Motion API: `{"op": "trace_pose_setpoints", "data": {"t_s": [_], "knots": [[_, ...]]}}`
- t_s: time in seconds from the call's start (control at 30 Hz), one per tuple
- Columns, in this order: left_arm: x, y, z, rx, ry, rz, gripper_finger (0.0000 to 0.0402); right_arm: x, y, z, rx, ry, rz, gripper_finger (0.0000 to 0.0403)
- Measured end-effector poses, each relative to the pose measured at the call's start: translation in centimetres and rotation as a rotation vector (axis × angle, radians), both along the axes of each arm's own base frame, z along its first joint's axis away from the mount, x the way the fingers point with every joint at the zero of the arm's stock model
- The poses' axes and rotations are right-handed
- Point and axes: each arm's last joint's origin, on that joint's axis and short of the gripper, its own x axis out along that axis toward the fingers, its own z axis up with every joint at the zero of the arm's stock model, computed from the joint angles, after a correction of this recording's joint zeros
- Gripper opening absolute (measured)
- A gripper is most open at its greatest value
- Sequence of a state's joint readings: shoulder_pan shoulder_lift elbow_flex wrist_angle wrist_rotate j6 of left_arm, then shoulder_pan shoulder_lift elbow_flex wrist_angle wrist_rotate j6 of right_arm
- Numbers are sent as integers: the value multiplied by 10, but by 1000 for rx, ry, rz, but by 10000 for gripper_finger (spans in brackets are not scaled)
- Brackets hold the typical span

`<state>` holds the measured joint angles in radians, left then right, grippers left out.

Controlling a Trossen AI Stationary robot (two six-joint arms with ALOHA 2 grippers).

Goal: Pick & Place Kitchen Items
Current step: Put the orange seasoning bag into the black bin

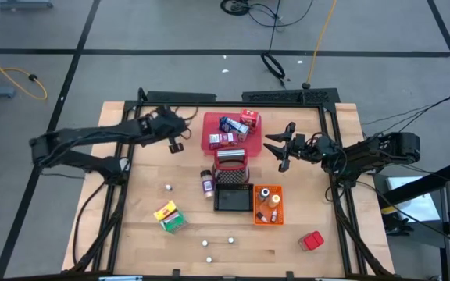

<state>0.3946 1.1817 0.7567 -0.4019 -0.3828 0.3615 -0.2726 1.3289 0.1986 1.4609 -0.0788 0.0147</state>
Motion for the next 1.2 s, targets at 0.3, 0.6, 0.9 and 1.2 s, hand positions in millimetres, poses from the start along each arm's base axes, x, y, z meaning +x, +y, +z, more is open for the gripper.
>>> {"op": "trace_pose_setpoints", "data": {"t_s": [0.3, 0.6, 0.9, 1.2], "knots": [[-23, -32, 44, -66, -309, -103, 0, 0, 0, 0, 18, -4, 4, 141], [-38, -62, 68, -166, -514, -263, 0, 0, 0, 0, 25, -5, 6, 141], [-37, -90, 86, -279, -681, -526, 0, 0, 0, 0, 25, -4, 6, 141], [-35, -114, 88, -389, -702, -678, 0, 0, 0, 0, 25, -5, 6, 141]]}}
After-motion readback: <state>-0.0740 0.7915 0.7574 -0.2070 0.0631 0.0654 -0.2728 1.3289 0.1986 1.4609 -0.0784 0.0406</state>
